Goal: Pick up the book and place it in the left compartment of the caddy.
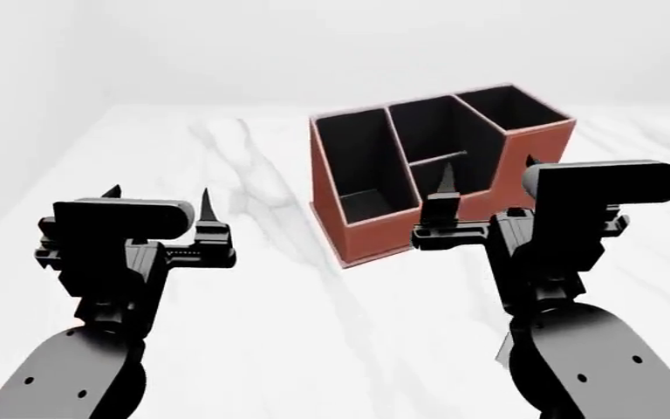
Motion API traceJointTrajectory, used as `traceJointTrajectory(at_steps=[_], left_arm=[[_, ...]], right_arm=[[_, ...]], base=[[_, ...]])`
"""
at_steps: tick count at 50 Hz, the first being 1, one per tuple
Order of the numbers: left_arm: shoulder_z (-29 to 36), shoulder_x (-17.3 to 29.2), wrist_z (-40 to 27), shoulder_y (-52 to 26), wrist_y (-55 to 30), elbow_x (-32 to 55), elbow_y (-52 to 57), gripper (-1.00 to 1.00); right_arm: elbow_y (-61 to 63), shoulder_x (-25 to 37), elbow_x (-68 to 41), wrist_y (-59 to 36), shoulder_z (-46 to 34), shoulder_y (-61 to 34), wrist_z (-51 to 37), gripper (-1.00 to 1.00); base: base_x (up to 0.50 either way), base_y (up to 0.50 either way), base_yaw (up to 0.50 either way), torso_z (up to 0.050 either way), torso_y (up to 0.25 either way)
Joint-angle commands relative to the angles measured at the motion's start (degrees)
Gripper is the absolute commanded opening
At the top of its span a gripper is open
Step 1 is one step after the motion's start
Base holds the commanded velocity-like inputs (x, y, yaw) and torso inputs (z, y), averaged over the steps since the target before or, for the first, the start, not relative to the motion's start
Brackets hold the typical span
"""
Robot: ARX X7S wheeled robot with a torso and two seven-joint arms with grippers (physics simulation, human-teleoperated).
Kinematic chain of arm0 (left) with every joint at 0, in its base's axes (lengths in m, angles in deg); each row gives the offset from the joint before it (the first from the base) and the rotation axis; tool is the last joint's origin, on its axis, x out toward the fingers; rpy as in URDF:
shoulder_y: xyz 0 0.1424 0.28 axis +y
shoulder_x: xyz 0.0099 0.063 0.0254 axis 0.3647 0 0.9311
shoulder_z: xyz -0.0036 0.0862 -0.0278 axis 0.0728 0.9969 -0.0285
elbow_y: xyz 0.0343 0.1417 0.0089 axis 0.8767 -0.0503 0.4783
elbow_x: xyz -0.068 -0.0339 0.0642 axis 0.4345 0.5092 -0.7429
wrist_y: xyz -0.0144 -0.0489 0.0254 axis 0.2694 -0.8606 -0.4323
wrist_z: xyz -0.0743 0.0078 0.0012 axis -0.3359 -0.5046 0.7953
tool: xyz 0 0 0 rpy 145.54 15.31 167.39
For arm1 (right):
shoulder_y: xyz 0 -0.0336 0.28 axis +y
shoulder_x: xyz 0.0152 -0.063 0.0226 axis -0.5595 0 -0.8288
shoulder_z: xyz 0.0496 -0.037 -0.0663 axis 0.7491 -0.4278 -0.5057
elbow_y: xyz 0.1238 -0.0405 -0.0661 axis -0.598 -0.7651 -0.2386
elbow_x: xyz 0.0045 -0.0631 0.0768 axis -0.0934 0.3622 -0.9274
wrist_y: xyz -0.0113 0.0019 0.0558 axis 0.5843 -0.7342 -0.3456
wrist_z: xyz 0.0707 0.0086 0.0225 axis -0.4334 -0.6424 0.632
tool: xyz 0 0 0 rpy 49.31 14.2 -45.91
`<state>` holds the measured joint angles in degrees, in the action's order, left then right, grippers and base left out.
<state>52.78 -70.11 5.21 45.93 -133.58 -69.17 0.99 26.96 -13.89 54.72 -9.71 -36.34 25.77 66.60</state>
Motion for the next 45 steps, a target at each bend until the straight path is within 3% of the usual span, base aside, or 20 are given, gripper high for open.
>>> traceJointTrajectory(at_steps=[1, 28, 45], left_arm=[[-1.28, -0.83, 0.9, 0.17, -0.21, -0.93, 0.54, 1.0], [-0.65, -0.18, 0.27, -0.14, -0.32, -0.54, 0.51, 1.0], [-0.58, 0.1, -0.02, 0.17, 0.3, -0.26, 0.1, 1.0]], right_arm=[[0.13, -0.75, 0.65, -0.29, 1.22, -0.11, 1.84, 1.0], [-0.01, -0.61, -1.14, -0.27, 1.96, -0.49, 1.63, 1.0], [-0.19, -0.46, -0.86, -4.92, 1.41, -2.71, -1.16, 1.0]], base=[[0.5, 0.13, 0.0, 0.0, 0.0], [0.5, 0.05, 0.0, 0.0, 0.002], [0.13, 0.0, 0.0, 0.0, 0.001]])
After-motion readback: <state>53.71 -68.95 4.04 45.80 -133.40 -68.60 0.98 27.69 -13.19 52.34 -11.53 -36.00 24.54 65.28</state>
